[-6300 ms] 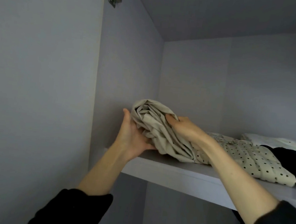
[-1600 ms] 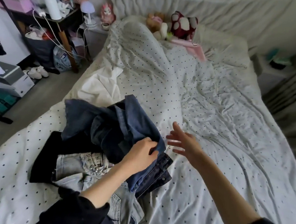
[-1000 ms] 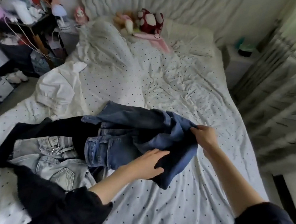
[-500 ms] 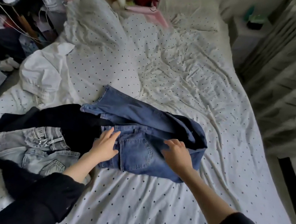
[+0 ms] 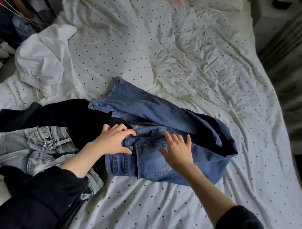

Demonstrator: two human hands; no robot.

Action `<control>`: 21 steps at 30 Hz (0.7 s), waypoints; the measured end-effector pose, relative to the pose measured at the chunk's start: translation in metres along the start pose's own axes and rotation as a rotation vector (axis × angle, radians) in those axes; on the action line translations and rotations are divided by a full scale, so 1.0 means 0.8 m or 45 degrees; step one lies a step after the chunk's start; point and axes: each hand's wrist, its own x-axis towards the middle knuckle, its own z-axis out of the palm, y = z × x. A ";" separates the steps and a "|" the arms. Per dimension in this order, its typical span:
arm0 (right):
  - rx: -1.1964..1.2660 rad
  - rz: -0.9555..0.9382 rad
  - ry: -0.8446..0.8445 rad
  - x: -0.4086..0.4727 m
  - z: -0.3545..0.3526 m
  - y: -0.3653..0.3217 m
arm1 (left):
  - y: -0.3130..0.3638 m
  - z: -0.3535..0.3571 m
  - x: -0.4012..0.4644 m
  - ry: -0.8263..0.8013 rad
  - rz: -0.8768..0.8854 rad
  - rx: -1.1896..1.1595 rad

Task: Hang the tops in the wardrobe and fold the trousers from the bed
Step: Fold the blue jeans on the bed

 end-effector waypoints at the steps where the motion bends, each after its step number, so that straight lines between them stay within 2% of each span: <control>1: -0.014 -0.010 -0.005 0.008 -0.002 -0.005 | -0.004 -0.001 -0.003 -0.036 -0.007 0.006; 5: -0.045 -0.004 0.211 0.028 -0.012 0.004 | -0.014 -0.006 0.001 -0.155 0.026 0.114; 7: -0.028 0.071 0.316 0.029 -0.013 0.014 | -0.015 -0.007 0.005 -0.103 0.051 0.085; 9: -0.008 0.143 0.341 0.029 -0.012 0.017 | -0.015 -0.006 0.006 -0.011 0.038 -0.092; 13: -0.029 0.216 0.198 0.035 -0.020 0.000 | -0.012 -0.006 -0.003 0.089 -0.061 -0.547; 16: 0.130 -0.098 0.089 0.033 -0.036 -0.013 | -0.009 -0.013 -0.011 0.161 -0.023 -0.750; 18: 0.255 -0.314 -0.068 0.033 -0.054 -0.027 | -0.004 -0.026 -0.015 0.199 0.008 -0.869; 21: 0.290 -0.381 -0.190 0.045 -0.077 -0.048 | 0.006 -0.045 -0.023 0.270 0.073 -0.945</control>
